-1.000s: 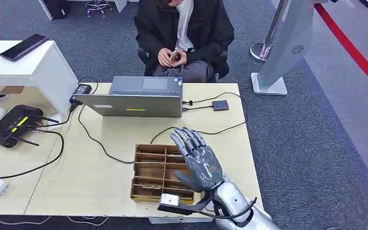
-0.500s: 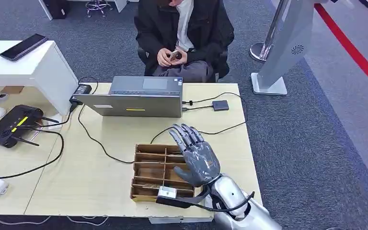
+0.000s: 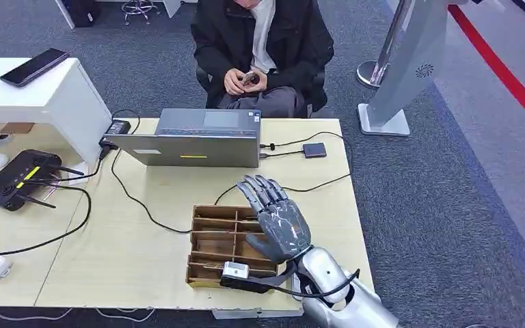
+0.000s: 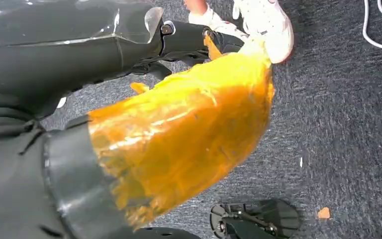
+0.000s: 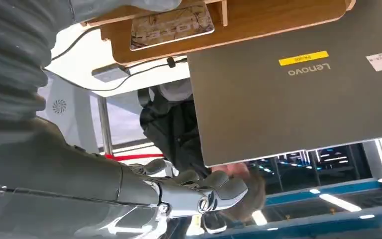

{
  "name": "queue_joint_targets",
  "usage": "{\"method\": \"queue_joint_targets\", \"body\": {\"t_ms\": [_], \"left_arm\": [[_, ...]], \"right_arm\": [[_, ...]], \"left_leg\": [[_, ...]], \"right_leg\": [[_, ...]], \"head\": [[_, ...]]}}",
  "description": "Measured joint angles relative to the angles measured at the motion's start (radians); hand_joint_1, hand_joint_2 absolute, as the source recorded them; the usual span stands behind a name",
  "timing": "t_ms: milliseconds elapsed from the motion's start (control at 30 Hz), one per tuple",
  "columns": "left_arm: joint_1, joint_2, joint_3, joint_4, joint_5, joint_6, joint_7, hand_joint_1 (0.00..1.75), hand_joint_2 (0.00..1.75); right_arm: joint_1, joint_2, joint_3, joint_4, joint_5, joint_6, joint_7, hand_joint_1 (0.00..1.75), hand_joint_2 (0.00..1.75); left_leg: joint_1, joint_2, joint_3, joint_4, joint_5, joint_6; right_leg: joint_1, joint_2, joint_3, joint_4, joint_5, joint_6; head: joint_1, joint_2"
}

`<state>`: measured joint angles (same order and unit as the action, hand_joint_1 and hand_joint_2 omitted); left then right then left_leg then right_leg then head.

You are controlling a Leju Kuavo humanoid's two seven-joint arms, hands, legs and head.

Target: Pass the card to the sensor for recognition and then transmit it.

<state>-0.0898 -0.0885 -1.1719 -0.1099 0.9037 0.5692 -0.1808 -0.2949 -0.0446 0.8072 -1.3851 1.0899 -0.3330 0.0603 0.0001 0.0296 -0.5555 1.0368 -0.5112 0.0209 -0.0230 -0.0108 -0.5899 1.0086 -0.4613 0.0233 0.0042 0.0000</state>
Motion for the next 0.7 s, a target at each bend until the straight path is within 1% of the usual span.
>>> {"method": "queue_joint_targets", "body": {"t_ms": [200,267,400,533,700], "left_arm": [[0.0,0.0,0.0,0.0,0.002,0.0,0.0,0.0,0.0],[0.0,0.0,0.0,0.0,0.002,0.0,0.0,0.0,0.0],[0.0,0.0,-0.001,0.0,0.003,0.0,0.0,0.0,0.0],[0.0,0.0,-0.006,0.0,0.004,0.0,0.0,0.0,0.0],[0.0,0.0,-0.008,0.0,0.006,0.0,0.001,0.0,0.0]], "right_arm": [[-0.003,0.001,0.001,0.008,-0.002,0.008,0.002,0.17,1.75],[-0.005,0.001,0.001,0.01,-0.002,0.008,0.002,0.23,1.75],[-0.008,0.001,0.002,0.014,-0.003,0.01,0.003,0.23,1.75],[-0.01,0.001,0.005,0.019,-0.005,0.016,0.006,0.28,1.75],[-0.01,0.001,0.007,0.024,-0.008,0.023,0.01,0.24,1.75]], "left_leg": [[0.0,0.0,0.0,0.0,0.0,0.0],[0.0,0.0,0.0,0.0,0.0,0.0],[0.0,0.0,0.0,0.0,0.0,0.0],[0.0,0.0,0.0,0.0,0.0,0.0],[0.0,0.0,0.0,0.0,0.0,0.0]], "right_leg": [[0.0,0.0,0.0,0.0,0.0,0.0],[0.0,0.0,0.0,0.0,0.0,0.0],[0.0,0.0,0.0,0.0,0.0,0.0],[0.0,0.0,0.0,0.0,0.0,0.0],[0.0,0.0,0.0,0.0,0.0,0.0]], "head": [[0.0,0.0],[0.0,0.0],[0.0,0.0],[0.0,0.0],[0.0,0.0]]}}
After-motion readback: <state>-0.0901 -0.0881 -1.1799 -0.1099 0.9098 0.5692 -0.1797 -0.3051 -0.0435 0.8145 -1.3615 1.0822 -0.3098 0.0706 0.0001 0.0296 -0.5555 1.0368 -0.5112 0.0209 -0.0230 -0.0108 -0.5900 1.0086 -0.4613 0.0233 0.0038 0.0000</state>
